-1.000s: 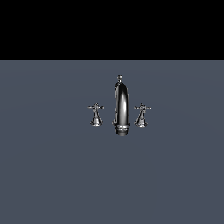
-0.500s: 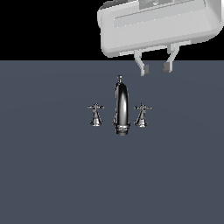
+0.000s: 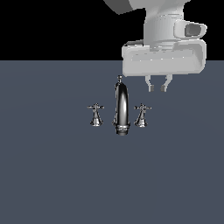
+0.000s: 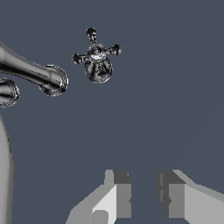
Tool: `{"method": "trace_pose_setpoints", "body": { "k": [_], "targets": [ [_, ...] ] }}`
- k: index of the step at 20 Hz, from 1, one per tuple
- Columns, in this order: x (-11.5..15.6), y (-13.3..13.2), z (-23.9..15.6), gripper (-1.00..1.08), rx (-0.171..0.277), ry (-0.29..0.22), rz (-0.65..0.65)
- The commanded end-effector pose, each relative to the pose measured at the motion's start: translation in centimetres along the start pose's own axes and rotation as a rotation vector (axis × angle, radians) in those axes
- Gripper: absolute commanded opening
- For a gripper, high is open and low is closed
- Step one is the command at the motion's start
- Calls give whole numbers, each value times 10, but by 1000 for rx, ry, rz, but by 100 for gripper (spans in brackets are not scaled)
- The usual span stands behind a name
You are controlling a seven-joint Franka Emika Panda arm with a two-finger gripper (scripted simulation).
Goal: Turn on the faucet by rotating a designated handle.
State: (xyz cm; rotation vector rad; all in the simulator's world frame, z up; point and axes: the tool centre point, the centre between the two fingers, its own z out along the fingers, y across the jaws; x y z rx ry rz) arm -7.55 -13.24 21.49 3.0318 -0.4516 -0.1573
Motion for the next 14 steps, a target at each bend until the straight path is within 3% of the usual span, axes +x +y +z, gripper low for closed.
{"method": "trace_pose_setpoints", "body": {
  "k": [1, 2, 3, 4, 5, 6, 7, 8, 9, 10, 11, 12, 13, 14],
  "targets": [
    [31, 5, 21, 25, 35, 41, 102],
    [36, 9, 37, 45, 38, 37, 142],
    [31, 48, 59, 67, 7, -2, 226],
    [32, 13, 77, 60, 31, 3, 213],
    [35, 28, 94, 61, 67, -5, 301],
    [52, 7, 97, 13, 73, 31, 268],
    [83, -15, 86, 64, 61, 99, 251],
    [77, -36, 110, 74, 54, 77, 201],
    [101, -8, 110, 61, 53, 129, 287],
    [101, -7, 109, 61, 53, 130, 289],
    [131, 7, 122, -63, 60, 147, 388],
    [120, 65, 114, -63, 68, 163, 486],
    [143, 101, 118, -55, 59, 174, 387],
    [135, 96, 119, -55, 51, 184, 287]
  ]
}}
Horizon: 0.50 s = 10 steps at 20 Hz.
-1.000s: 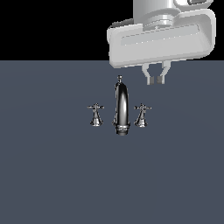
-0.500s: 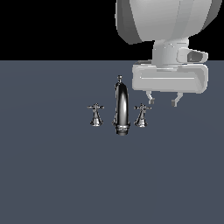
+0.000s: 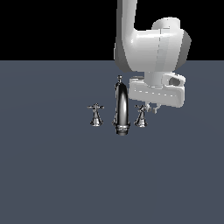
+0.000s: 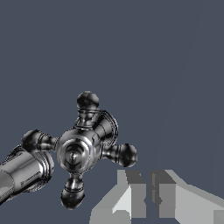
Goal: Turn on the faucet by rotating a designated handle.
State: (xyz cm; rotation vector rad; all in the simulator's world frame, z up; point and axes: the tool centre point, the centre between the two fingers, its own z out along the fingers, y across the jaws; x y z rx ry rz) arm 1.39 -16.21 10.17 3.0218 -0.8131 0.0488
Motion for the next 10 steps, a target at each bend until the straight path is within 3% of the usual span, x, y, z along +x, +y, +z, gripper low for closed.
{"method": "trace_pose_setpoints", "body": {
  "k": [1, 2, 3, 4, 5, 6, 7, 8, 9, 10],
  "targets": [
    [51, 59, 18, -52, -29, 87, -49],
    [32, -1, 13, -52, -25, 96, -148],
    [53, 74, 14, 47, -85, 119, -71],
    [56, 107, 4, 47, -129, 136, -14],
    [81, 39, 14, 91, -107, 145, 83],
    [62, 89, 8, 91, -84, 154, 180],
    [72, 99, 10, 98, -63, 168, 277],
    [69, 140, 2, 98, -49, 177, 341],
    [70, 134, -1, 41, -70, 174, 243],
    [64, 92, 5, 41, -84, 172, 178]
  ]
}}
